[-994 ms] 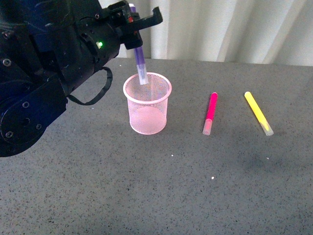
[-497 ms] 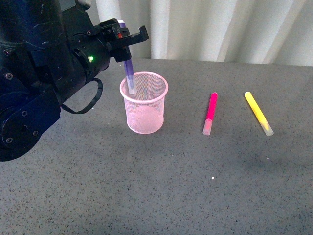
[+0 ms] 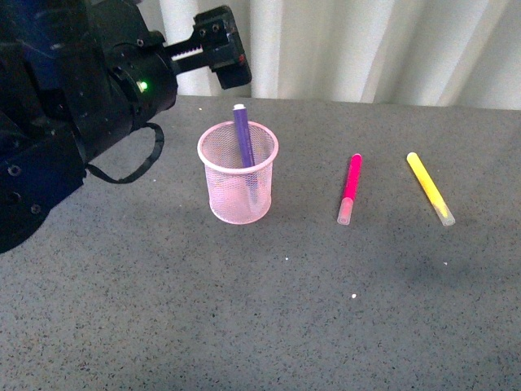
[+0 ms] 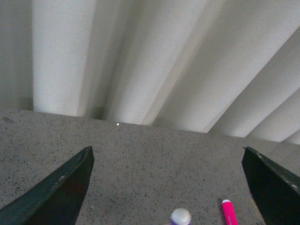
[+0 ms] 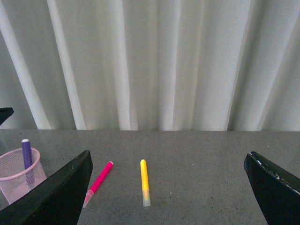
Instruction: Insert purple and pink pens into pink cup
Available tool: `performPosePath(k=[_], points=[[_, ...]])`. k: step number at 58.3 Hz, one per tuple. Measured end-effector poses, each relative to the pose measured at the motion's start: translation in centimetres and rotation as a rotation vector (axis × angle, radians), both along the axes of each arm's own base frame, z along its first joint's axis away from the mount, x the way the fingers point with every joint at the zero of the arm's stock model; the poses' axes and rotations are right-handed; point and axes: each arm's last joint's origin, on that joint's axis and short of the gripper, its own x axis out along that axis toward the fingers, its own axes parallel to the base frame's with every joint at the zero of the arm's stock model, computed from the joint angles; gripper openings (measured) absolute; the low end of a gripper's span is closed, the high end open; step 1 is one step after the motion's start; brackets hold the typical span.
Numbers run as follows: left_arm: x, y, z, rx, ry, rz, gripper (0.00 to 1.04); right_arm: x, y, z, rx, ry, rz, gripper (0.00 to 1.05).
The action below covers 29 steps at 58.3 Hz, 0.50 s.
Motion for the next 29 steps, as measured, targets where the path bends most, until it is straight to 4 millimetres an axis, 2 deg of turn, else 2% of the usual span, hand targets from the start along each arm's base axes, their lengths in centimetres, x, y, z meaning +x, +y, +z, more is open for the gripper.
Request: performPosePath(k=[7, 15, 24, 29], points=[[-0.4, 0.8, 1.9, 0.008, 0.022, -0.032, 0.98, 0.0, 0.0, 0.0, 0.0, 0.0, 0.0, 0.98], [-1.6, 2.3, 5.0, 0.044, 0.072, -0.084, 0.98, 0.0, 0.0, 0.0, 0.0, 0.0, 0.0, 0.98], [-5.4, 5.2, 8.7, 0.092, 0.114, -0.156, 0.98, 0.0, 0.0, 0.0, 0.0, 0.0, 0.0, 0.98], [-8.5, 7.8, 10.2, 0.104, 0.16, -0.173, 0.98, 0.0, 0.0, 0.0, 0.0, 0.0, 0.0, 0.98]])
